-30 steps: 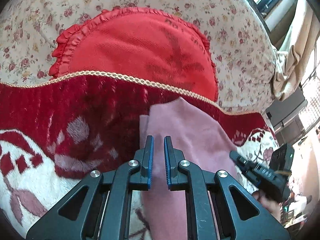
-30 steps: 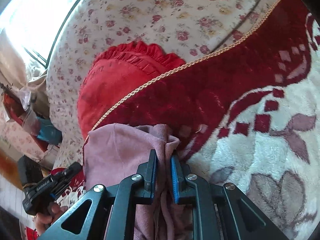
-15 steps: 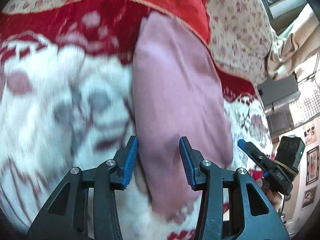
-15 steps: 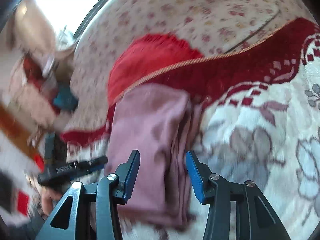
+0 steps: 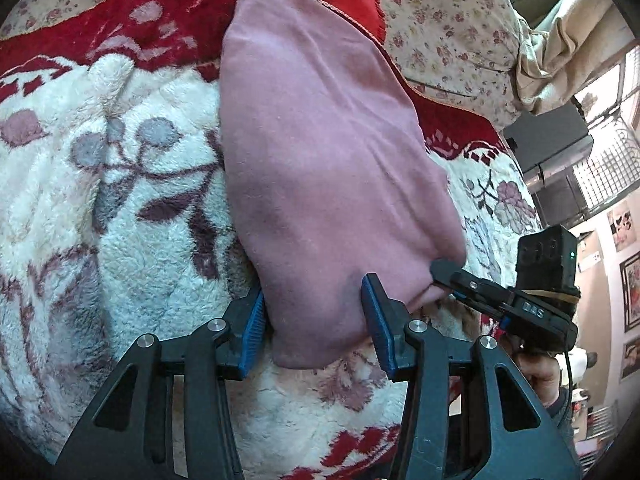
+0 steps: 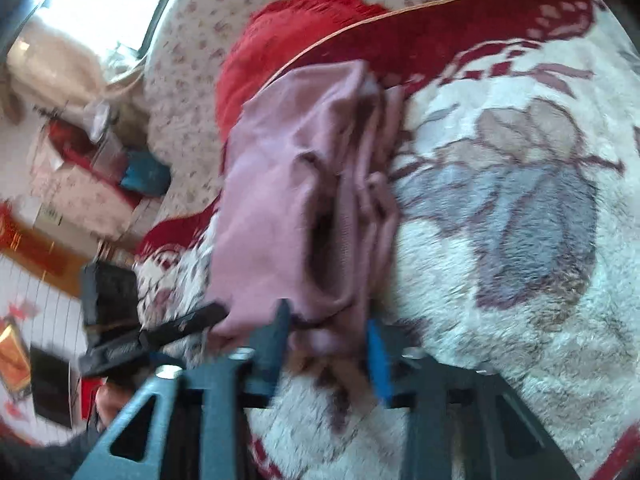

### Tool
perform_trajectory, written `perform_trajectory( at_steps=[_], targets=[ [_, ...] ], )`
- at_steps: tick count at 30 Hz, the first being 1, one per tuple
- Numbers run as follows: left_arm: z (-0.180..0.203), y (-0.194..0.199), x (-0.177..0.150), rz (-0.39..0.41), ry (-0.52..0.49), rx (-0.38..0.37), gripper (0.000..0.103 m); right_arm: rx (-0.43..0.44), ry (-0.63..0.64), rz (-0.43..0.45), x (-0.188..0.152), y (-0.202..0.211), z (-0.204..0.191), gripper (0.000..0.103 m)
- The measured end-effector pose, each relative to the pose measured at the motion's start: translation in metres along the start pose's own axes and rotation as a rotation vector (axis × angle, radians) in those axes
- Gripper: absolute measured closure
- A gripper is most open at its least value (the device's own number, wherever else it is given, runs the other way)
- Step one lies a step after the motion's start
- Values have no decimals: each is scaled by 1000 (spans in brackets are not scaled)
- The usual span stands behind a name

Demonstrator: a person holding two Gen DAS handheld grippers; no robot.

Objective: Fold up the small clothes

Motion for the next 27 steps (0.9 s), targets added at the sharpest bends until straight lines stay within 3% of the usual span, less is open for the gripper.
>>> perform_trajectory(
  at_steps=[1,2,7,12,15,18,19,21,23,25,27],
  targets=[
    [1,-1,1,3,-12,17,82,-2,-9,16,-1,0,1,83],
    [1,-2,1,1,-26,26,86,-4,-4,23,-2,1,0,85],
    [7,16,1,21,-67,8,89,-26,7,75,-17,12,-20,89],
    [-4,44,-13,37,-41,-43,89,47,-53,70,-50,17,-37,89],
    [-8,35,-21,-1,-47,6,87,55,-112,52,-70,9,-33,89],
    [-1,34,-20,-2,-68,88,83,-51,-138,78,-68,16,-28,86],
    [1,37,-20,21,-81,121,83,-83,-120,103,-64,22,-33,86],
    [3,47,-18,92,-97,189,83,-234,12,197,-56,41,-57,86],
    [5,62,-17,195,-104,256,83,-285,141,252,-50,48,-83,86],
    [15,70,-20,254,-134,228,83,-282,266,250,-47,40,-110,86],
    [25,58,-27,205,-196,182,83,-308,345,190,-51,23,-120,86]
  ],
)
Point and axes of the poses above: each gripper's, at about its wrist camera, not at the fingertips, and y roughly against the way its jaws point, z to its right, x to its top, the point moved 3 cm from there along -y, roughly the way its jaws point, and after that the axes turned 7 degrees about -z, right-handed, at the moved point
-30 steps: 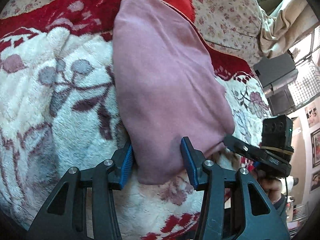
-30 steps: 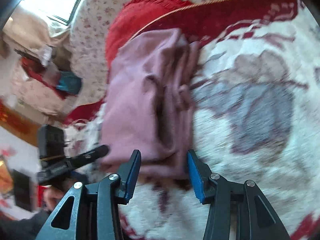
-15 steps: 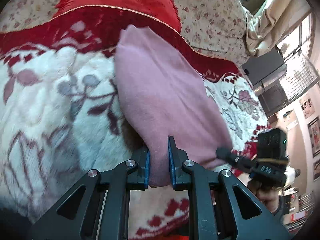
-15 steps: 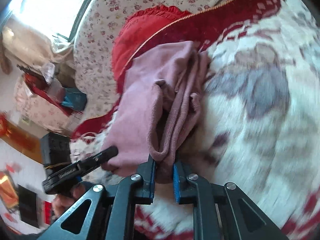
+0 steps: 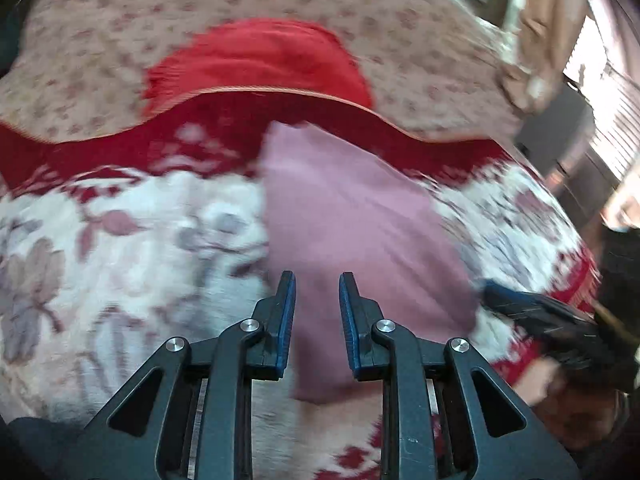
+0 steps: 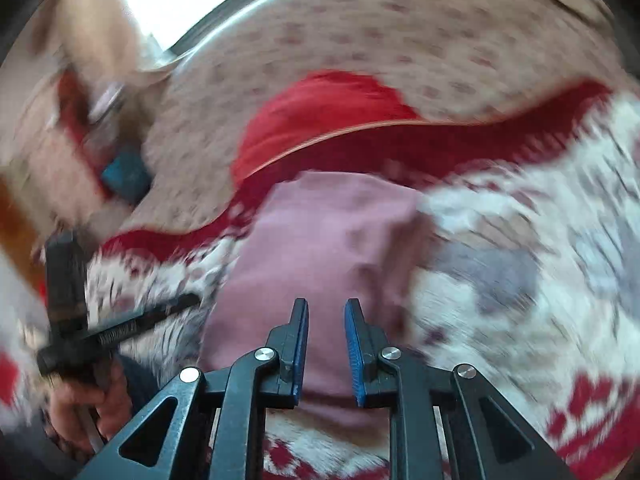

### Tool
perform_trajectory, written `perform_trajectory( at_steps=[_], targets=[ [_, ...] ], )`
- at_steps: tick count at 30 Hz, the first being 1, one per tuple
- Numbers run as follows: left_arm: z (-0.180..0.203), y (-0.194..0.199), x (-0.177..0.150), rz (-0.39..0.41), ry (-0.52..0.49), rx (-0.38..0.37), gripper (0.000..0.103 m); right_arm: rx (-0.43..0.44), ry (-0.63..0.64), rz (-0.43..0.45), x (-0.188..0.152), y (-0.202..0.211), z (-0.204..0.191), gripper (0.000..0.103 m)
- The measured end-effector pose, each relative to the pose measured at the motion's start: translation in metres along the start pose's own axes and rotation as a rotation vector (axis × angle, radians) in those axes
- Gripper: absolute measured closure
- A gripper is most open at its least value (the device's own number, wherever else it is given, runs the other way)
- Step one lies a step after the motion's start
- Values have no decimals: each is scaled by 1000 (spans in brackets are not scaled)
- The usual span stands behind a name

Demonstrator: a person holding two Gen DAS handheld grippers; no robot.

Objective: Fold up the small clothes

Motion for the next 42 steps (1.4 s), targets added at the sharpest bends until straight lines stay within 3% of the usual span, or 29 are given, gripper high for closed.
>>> perform_trajectory(
  at_steps=[4,7,12,15,17,19,23,28,31,38,40,42],
  targets=[
    [4,-43,-24,-202,-26,-4,84,-132,12,-257,-32,-48,10,86],
    [7,-40,-22,-191,-27,8,83,-89,-14,-270,-31,-40,14,86],
    [5,-44,-20,-188,-7,-5,82,-62,-41,-88,34,-18,25,86],
    [9,-48,-21,-177,-26,-43,64,-33,24,-75,67,-44,25,86],
    [19,-47,-22,-173,-62,-74,35,-59,55,-141,71,-71,30,86],
    [30,-49,-24,-173,-121,-66,27,-98,86,-200,63,-90,40,86],
    [40,-54,-27,-147,-152,-59,10,-80,38,-203,61,-88,52,86],
    [34,-54,-21,-99,-37,-103,7,-51,0,-203,53,-83,55,86],
    [34,-57,-18,-127,-33,-94,7,-34,-22,-204,49,-79,57,86],
    [43,-58,-18,-140,-111,-70,7,-112,34,-188,52,-83,44,85],
    [42,-57,-18,-135,-111,-70,7,-156,76,-112,56,-66,29,85],
    [40,-57,-20,-131,-104,-71,7,-130,150,-67,53,-56,12,85]
  ],
)
Point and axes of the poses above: each gripper's, at about its wrist camera, not at the fingertips, and y roughly against the way its jaws point, z to its right, x to its top, the point moved 3 cm from there along -y, roughly the way its jaws point, and after that the axes turned 7 degrees about -z, right-handed, at the moved point
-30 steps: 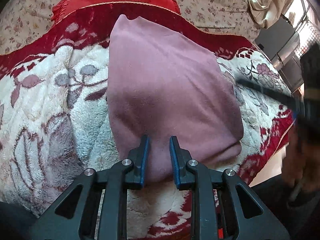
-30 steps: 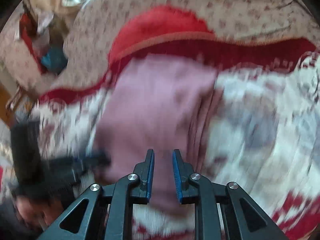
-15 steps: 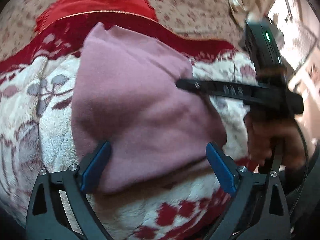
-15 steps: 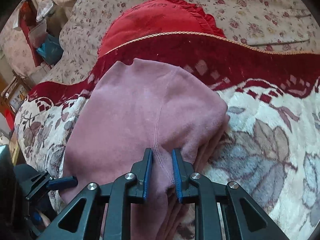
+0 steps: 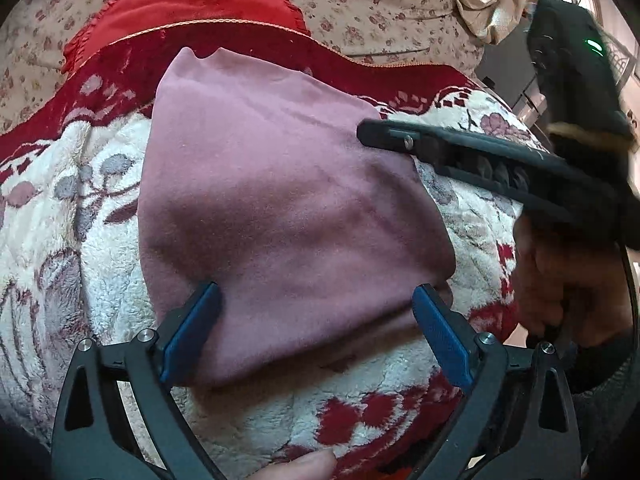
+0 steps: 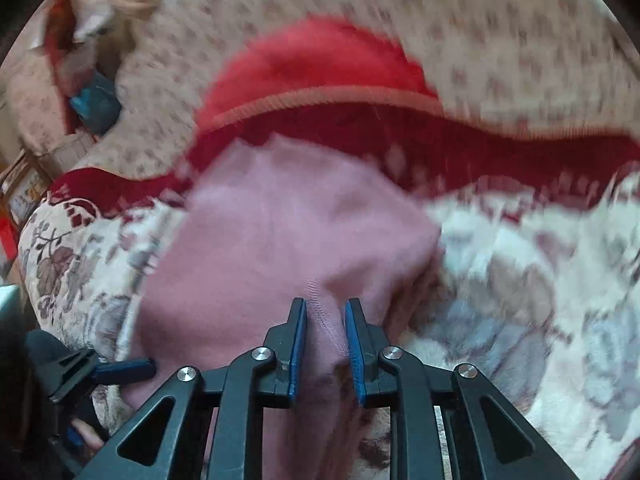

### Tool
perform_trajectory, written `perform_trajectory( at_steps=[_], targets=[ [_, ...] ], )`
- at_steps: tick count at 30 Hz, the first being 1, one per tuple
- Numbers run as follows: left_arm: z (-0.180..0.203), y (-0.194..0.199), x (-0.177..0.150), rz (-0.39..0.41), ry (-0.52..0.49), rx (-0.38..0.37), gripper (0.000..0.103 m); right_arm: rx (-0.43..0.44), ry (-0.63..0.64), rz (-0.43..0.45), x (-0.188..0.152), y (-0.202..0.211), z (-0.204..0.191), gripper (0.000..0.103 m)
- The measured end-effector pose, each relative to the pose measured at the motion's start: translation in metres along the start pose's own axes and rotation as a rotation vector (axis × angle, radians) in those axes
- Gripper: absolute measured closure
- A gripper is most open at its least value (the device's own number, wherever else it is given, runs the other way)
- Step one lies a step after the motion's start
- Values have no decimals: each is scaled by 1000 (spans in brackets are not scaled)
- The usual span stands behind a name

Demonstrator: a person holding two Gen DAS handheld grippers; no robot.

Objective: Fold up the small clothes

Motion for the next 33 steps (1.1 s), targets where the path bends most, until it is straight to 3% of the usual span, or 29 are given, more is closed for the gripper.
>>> perform_trajectory(
  at_steps=[3,5,8,10,12,13,15,19,22,25,33],
  targets=[
    [2,-1,-1,0,-10,15,7,-84,26,-101,-15,-20,4,85],
    [3,-1,-3,-2,-20,28,7,-31,-16,-72,-19,-20,15,84],
    [5,4,-2,-4,-19,46,7,-39,-12,-83,-16,-13,13,82],
    [8,21,-4,35,-18,79,7,-49,-24,-51,-15,6,8,82],
    [13,34,-8,62,-19,138,7,-12,-46,46,-24,45,0,80],
    [13,41,-11,68,-4,196,7,-11,-54,72,-30,57,-3,77],
    [14,47,-17,53,26,249,7,-24,-74,118,-52,84,-8,53],
    [24,41,-29,-39,27,297,7,-91,-72,125,-98,107,-18,52],
    [38,44,-31,-34,3,296,7,-131,-59,136,-115,114,-26,52],
    [44,49,-32,-19,-7,300,7,-165,-54,146,-121,116,-27,52],
    [43,49,-35,-26,8,315,7,-151,-126,155,-120,117,-14,52]
  ],
)
Point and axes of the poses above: each gripper's, at about its wrist camera, not at the fingertips, and y roughly against the way its jaws point, z to its right, x to its top, the point moved 3 cm from there along -y, roughly the way its jaws point, and after that the axes turned 7 degrees about -z, right-handed, at the moved point
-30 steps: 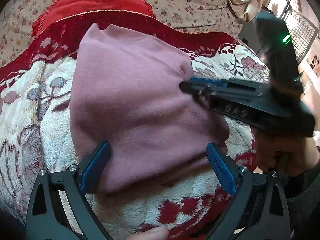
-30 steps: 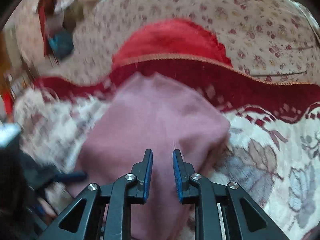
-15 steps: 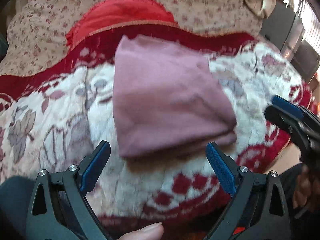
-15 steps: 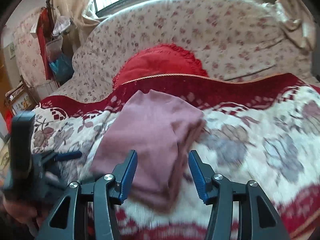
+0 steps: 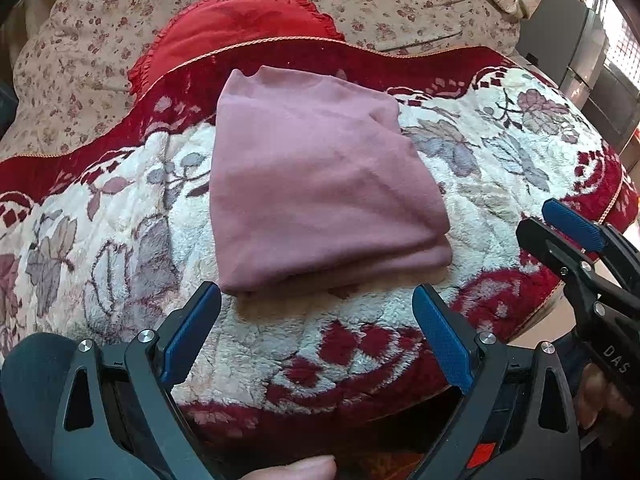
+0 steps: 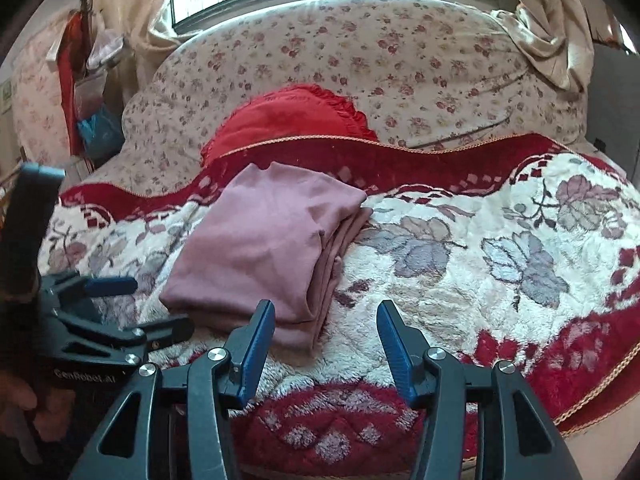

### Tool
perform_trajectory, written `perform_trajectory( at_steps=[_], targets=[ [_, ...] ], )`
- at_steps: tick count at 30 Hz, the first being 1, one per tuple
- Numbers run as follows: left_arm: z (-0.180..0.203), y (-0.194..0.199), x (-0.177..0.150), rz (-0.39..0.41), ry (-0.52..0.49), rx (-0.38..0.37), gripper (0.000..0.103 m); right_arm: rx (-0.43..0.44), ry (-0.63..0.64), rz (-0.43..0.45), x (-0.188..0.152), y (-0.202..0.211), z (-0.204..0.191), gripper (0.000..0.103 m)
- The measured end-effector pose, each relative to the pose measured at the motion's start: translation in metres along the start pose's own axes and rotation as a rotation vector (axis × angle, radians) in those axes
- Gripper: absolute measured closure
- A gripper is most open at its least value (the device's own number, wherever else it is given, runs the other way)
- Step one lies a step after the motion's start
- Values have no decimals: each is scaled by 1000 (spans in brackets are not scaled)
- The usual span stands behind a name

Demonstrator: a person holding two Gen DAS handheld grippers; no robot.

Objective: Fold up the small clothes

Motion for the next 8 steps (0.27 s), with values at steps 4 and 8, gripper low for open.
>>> perform_trajectory(
  at_steps=[4,8],
  targets=[
    [-4,2,0,18,17,-23,7,-5,24,-3,0,-2,-6,52],
    [-3,6,0,41,4,-24,7,2,32,-1,0,-2,-9,52]
  ],
)
Point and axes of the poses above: each gripper's, at about its wrist camera, not at the fingertips, and y roughly against the way its jaws point, z to its right, x to its top, the point moved 3 cm from there along -y, roughly the way its jaws point, and after that the axes turned 7 degrees about -z, right-handed, at the moved point
